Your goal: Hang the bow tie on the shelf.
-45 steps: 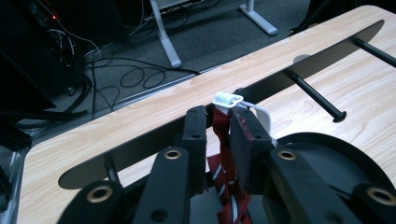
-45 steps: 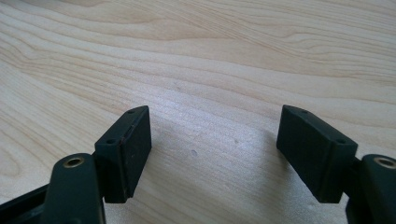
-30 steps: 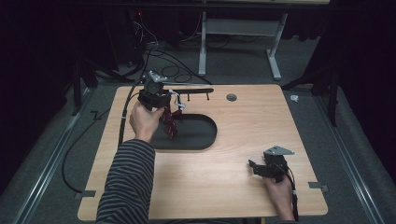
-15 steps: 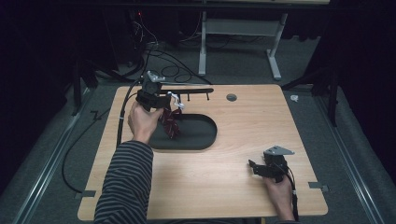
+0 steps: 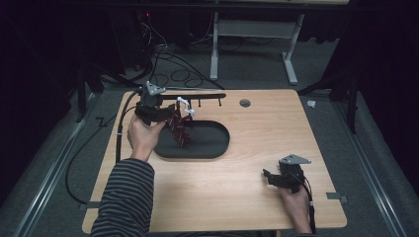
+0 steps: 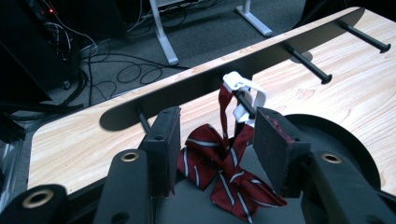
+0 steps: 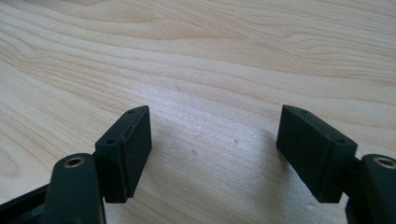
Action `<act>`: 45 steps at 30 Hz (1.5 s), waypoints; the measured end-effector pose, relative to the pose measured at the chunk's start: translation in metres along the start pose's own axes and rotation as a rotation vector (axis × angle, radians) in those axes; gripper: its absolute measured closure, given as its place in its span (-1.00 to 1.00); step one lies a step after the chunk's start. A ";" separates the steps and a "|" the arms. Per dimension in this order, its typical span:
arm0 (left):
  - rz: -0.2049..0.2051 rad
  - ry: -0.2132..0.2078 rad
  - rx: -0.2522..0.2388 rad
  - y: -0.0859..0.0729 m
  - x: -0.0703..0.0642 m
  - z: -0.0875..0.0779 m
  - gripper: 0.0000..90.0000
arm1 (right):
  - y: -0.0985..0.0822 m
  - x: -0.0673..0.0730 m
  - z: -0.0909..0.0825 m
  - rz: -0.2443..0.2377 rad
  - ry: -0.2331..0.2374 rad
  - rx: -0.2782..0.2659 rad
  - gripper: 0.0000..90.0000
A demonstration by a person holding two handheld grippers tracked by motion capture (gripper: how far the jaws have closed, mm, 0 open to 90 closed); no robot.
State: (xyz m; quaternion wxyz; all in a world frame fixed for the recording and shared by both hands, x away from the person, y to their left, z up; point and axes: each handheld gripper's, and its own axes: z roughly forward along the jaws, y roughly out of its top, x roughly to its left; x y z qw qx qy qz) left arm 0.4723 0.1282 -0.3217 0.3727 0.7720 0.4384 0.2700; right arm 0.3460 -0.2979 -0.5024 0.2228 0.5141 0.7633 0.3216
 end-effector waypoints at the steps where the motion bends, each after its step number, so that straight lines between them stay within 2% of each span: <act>1: -0.001 0.001 0.001 -0.001 0.001 -0.002 0.15 | 0.000 0.000 0.000 -0.001 0.000 0.000 -0.38; 19: -0.020 -0.011 -0.018 -0.025 0.010 -0.022 0.14 | 0.000 0.000 0.000 -0.001 -0.001 0.000 -0.38; 45: -0.033 -0.023 -0.034 -0.044 0.014 -0.039 0.11 | 0.000 0.000 0.000 -0.001 -0.002 0.000 -0.38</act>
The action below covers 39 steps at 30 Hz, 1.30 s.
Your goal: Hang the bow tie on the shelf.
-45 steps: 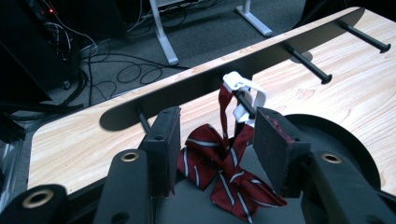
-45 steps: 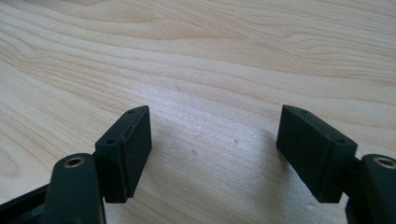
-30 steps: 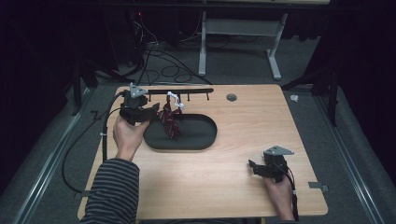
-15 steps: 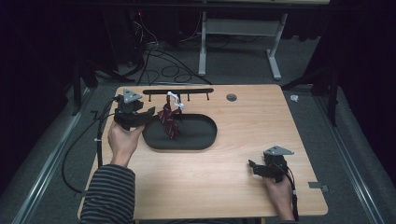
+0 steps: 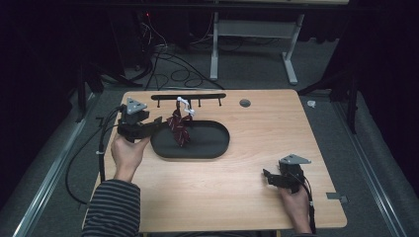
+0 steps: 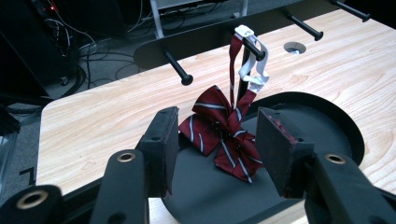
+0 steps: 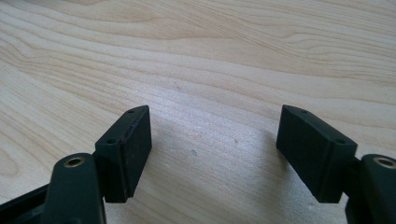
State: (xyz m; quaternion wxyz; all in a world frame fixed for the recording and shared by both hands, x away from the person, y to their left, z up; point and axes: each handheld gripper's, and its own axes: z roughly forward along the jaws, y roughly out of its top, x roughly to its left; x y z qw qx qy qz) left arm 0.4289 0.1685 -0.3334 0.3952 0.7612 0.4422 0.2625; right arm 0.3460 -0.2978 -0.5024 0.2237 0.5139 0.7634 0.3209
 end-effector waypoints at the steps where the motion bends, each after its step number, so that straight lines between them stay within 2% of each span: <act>1: -0.001 -0.002 -0.001 -0.001 0.000 -0.001 0.11 | 0.000 0.000 0.000 0.000 0.000 0.000 -0.38; 27: -0.019 -0.006 -0.025 -0.015 0.003 -0.019 0.11 | 0.000 0.000 0.000 0.001 -0.001 0.001 -0.38; 39: -0.043 -0.013 -0.036 -0.026 0.006 -0.026 0.10 | 0.000 0.000 0.000 0.000 -0.001 0.001 -0.38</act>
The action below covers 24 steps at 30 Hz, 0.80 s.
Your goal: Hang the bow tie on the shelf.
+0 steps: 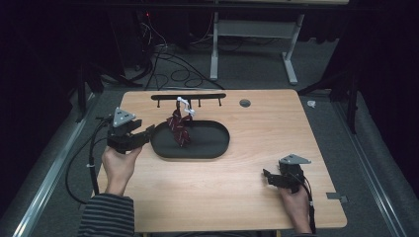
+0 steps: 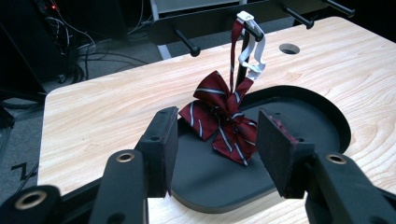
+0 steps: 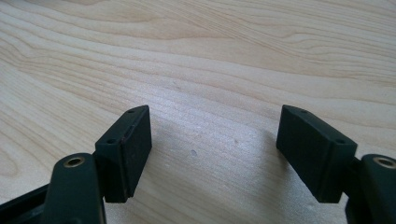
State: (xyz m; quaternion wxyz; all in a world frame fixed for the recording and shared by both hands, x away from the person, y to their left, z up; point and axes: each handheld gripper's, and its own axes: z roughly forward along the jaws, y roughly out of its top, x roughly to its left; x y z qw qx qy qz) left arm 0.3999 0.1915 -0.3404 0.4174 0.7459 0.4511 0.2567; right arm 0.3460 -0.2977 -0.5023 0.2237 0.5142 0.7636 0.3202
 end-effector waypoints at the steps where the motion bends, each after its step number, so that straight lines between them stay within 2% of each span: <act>1: -0.001 0.000 0.000 -0.001 0.000 -0.001 0.10 | 0.000 0.000 0.000 0.000 0.000 0.000 -0.38; 15: -0.030 -0.001 -0.007 -0.013 0.006 -0.009 0.09 | 0.000 0.000 0.000 -0.001 -0.001 0.000 -0.38; 24: -0.032 0.002 -0.010 -0.020 0.007 -0.012 0.10 | 0.000 0.000 0.000 -0.001 -0.001 0.000 -0.38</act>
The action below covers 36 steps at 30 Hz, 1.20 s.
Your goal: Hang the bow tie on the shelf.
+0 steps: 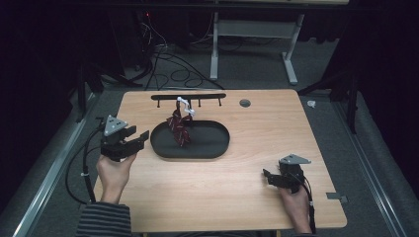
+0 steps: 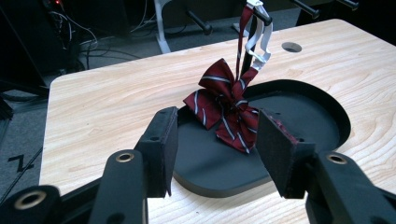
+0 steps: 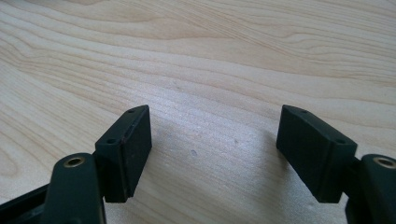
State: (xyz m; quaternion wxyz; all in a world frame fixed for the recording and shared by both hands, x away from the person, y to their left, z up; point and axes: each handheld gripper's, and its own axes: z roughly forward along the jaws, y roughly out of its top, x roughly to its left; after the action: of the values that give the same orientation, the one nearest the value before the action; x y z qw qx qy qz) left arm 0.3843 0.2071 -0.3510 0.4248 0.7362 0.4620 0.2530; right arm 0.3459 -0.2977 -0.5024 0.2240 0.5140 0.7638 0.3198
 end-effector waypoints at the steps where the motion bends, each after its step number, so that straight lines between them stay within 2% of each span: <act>1: -0.002 0.000 -0.002 -0.001 0.000 -0.001 0.10 | 0.000 0.000 0.000 0.000 0.000 0.000 -0.38; 19: -0.019 -0.002 -0.011 -0.015 -0.001 -0.011 0.09 | 0.000 0.000 0.000 -0.001 0.000 0.000 -0.38; 25: -0.011 0.009 -0.003 -0.013 -0.005 -0.015 0.09 | 0.000 0.000 0.000 0.009 0.006 -0.002 -0.38; 36: -0.015 -0.009 0.010 -0.023 -0.008 -0.014 0.09 | 0.000 0.000 0.000 0.004 0.003 -0.001 -0.38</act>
State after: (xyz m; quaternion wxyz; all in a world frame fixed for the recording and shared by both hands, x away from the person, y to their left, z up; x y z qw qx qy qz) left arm 0.3590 0.2107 -0.3637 0.4252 0.7360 0.4667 0.2443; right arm 0.3459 -0.2978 -0.5023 0.2225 0.5149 0.7629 0.3214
